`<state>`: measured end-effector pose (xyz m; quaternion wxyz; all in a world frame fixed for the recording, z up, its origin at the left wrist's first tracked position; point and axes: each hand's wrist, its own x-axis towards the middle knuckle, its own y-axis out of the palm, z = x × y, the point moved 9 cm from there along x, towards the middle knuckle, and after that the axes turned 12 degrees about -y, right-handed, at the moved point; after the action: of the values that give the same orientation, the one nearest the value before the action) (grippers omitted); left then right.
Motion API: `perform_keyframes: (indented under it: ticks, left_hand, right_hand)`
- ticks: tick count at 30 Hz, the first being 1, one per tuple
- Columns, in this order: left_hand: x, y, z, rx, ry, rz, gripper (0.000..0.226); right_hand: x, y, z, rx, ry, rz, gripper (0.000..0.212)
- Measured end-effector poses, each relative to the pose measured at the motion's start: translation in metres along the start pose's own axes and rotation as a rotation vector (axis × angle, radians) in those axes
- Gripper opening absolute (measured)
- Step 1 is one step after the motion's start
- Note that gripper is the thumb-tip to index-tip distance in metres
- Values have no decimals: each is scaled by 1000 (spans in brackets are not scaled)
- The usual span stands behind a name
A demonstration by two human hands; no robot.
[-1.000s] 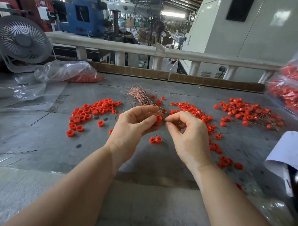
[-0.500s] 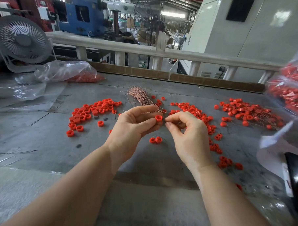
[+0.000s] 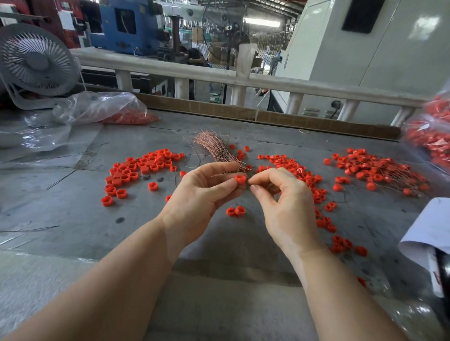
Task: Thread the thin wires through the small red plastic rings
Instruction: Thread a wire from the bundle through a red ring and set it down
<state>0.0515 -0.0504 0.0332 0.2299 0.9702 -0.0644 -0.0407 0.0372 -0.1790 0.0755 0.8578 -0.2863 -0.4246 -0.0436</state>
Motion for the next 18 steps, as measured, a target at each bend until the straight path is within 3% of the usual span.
perform_keyframes:
  ticks: [18]
  left_hand:
    - [-3,2,4,51,-73,9,23]
  right_hand:
    - [-1,2,3,-16,-23,11,12]
